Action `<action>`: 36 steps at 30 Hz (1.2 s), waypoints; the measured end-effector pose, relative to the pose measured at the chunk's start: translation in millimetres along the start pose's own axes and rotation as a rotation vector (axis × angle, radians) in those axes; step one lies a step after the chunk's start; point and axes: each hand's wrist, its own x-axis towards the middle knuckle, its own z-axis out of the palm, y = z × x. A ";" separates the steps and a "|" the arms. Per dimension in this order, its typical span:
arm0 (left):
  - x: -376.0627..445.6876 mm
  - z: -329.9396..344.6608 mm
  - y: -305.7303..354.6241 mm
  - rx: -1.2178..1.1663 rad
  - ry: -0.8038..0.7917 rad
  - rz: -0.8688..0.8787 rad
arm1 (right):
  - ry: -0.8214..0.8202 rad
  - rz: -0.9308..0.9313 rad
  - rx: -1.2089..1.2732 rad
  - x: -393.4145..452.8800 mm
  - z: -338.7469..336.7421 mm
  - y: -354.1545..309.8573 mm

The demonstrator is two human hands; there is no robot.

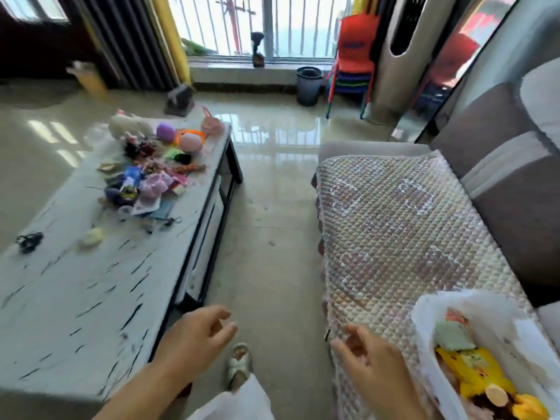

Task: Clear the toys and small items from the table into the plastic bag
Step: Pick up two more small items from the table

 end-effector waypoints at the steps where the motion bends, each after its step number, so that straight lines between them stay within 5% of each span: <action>1: -1.8 -6.5 -11.9 -0.033 0.035 -0.039 | -0.007 -0.022 -0.002 7.6 7.3 -14.4; 19: 104.9 -152.0 -229.7 -0.322 0.318 -0.388 | -0.269 -0.376 -0.134 179.7 206.5 -267.4; 36: 233.4 -202.5 -359.0 -0.498 0.384 -0.710 | -0.614 -0.532 -0.415 350.0 370.6 -386.7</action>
